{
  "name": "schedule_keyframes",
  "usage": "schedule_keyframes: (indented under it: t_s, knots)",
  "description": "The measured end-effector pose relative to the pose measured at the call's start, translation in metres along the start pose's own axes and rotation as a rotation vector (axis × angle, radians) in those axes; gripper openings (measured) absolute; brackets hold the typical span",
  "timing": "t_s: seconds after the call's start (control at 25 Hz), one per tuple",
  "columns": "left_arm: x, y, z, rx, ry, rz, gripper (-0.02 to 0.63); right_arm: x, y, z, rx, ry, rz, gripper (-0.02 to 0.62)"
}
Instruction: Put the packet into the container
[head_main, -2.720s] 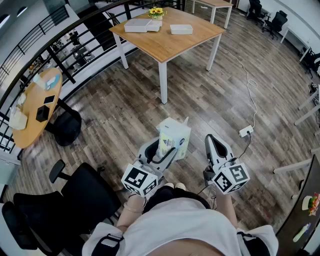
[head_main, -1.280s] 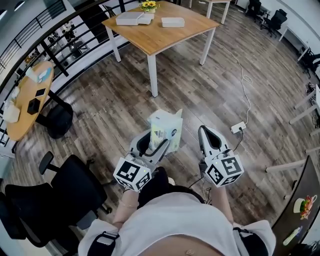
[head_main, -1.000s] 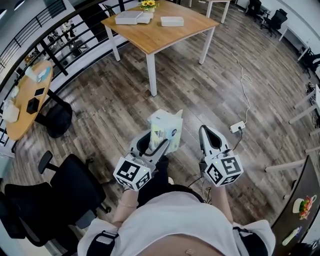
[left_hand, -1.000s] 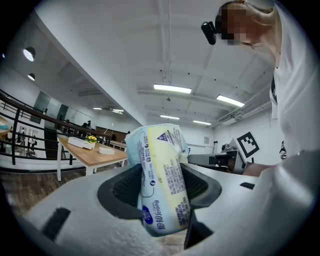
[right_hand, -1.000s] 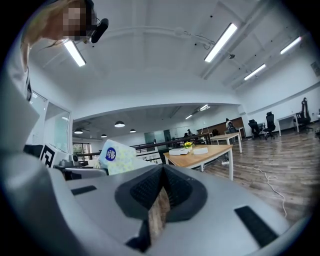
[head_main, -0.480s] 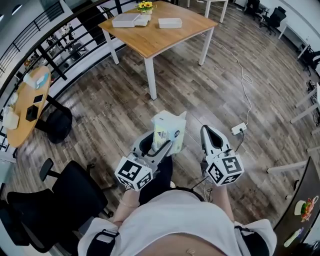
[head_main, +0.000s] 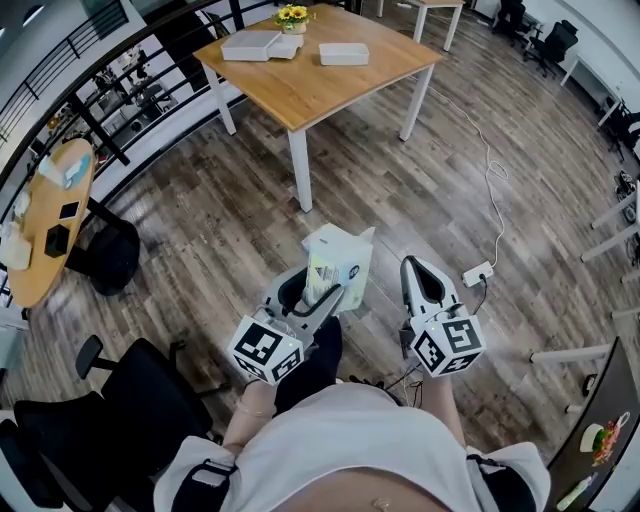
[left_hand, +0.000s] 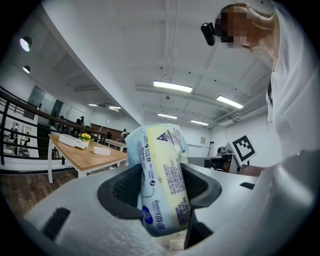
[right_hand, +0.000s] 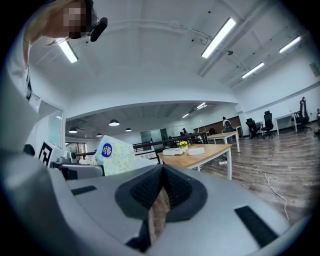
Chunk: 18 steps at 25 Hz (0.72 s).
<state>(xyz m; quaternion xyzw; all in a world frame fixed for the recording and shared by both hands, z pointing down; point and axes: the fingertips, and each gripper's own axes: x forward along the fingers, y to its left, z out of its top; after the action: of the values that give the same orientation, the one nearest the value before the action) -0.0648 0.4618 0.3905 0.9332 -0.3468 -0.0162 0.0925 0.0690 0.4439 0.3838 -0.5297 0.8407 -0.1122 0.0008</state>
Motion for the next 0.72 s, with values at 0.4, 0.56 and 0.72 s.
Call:
schedule_keyframes:
  t_s: [0.4,0.56,0.72]
  knots:
    - [0.061,0.066,0.020,-0.008,0.003,-0.018,0.225,0.082,-0.035,0.025,0.008,0.004,-0.007,0.011]
    - [0.083,0.095,0.029,-0.009,0.010,-0.024,0.225,0.113,-0.054,0.033,0.025,0.002,-0.042,0.011]
    - [0.100,0.125,0.034,-0.008,0.010,-0.021,0.225,0.143,-0.072,0.040,0.037,-0.014,-0.072,0.011]
